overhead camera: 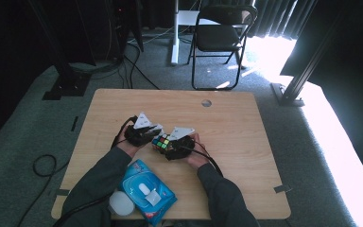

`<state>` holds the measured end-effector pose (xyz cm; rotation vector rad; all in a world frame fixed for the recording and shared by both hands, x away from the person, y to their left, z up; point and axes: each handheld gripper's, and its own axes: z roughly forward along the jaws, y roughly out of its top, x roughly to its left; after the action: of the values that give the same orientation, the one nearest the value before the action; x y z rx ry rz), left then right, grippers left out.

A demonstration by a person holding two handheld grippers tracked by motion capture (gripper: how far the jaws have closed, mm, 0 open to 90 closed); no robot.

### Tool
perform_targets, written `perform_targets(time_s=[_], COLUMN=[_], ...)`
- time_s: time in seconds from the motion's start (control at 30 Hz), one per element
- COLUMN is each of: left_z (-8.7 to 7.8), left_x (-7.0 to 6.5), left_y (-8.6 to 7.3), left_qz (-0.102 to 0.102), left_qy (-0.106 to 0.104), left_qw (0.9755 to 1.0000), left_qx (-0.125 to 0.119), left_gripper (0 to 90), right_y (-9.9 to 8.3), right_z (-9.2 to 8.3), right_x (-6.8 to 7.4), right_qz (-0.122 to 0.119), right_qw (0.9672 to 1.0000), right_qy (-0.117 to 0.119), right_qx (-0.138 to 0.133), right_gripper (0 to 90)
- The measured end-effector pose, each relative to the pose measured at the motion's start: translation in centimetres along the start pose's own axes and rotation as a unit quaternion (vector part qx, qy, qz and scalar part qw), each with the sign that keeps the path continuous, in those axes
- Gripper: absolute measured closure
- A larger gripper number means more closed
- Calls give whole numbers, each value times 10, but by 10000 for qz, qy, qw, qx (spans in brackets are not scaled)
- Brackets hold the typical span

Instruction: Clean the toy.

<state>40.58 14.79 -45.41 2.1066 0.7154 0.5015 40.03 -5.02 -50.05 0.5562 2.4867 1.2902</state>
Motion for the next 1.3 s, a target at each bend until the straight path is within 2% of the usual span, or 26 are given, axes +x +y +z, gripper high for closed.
perform_targets(time_s=[0.1,0.23,0.27,0.33,0.53,0.63,0.73,1.0,1.07,1.3], left_z=[0,0,1,2,4,2,0,-6,-9,-13], left_x=[-4,-10,-15,-18,-30,-29,-28,-21,-14,-9], left_y=[2,6,7,8,10,9,8,3,-2,-9], left_qz=[42,176,265,325,573,558,550,418,284,166], left_qy=[0,-136,-243,-287,-659,-813,-832,-725,-656,-644], left_qw=[10000,9998,9994,9991,9961,9951,9950,9965,9974,9978], left_qx=[3,0,20,40,112,61,27,-15,-29,-53], left_gripper=[806,806,806,806,805,805,805,806,806,806], right_y=[1,2,3,3,2,2,2,0,-2,-4], right_z=[0,0,0,1,4,3,1,-3,-5,-6], right_x=[0,0,1,1,3,3,0,-4,-8,-13], right_qz=[-13,-17,-16,-26,-30,10,52,135,220,373], right_qw=[10000,10000,10000,10000,10000,10000,10000,9999,9997,9990], right_qy=[-3,1,3,7,46,42,10,-54,-119,-236], right_qx=[-5,-13,-18,-11,4,-27,-56,-46,-53,-39], right_gripper=[342,342,342,342,342,342,342,342,342,342])
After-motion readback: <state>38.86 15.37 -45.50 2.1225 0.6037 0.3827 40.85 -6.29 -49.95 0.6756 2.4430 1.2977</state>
